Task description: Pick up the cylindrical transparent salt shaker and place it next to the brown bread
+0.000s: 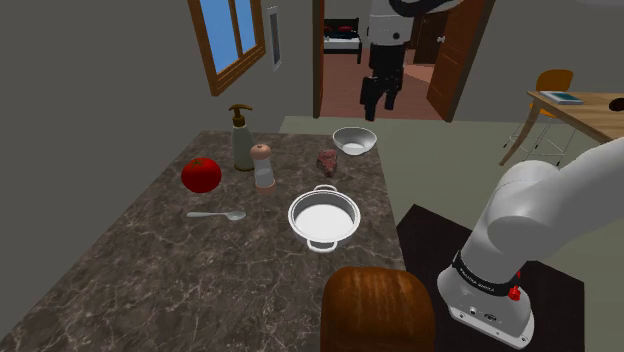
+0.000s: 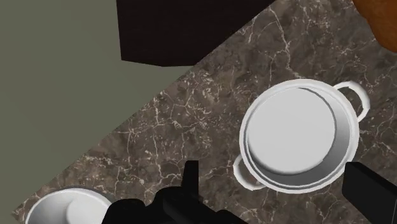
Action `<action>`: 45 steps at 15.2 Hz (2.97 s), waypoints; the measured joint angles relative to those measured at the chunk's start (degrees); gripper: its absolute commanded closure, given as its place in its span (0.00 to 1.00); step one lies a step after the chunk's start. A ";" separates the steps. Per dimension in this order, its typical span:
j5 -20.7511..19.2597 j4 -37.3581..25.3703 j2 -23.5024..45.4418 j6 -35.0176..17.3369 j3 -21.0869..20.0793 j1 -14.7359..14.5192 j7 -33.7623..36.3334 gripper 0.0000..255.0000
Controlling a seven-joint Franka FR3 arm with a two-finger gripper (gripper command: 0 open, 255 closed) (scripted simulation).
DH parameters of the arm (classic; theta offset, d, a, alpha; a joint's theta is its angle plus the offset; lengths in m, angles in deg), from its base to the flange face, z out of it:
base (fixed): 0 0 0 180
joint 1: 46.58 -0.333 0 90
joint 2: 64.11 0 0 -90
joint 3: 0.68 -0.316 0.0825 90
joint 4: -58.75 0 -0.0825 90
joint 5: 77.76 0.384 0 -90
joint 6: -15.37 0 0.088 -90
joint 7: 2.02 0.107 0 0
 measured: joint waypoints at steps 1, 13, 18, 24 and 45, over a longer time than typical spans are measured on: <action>0.34 -0.32 1.58 -1.32 0.05 -0.17 -0.01 0.00; 5.76 -12.28 25.13 -13.79 -1.69 -3.24 1.47 0.00; 7.71 -20.33 35.75 -16.77 -2.34 -4.11 1.55 0.00; 9.65 -32.98 48.52 -17.43 -3.19 -4.80 1.69 0.00; 10.87 -41.35 60.23 -21.37 -4.21 -5.77 2.09 1.00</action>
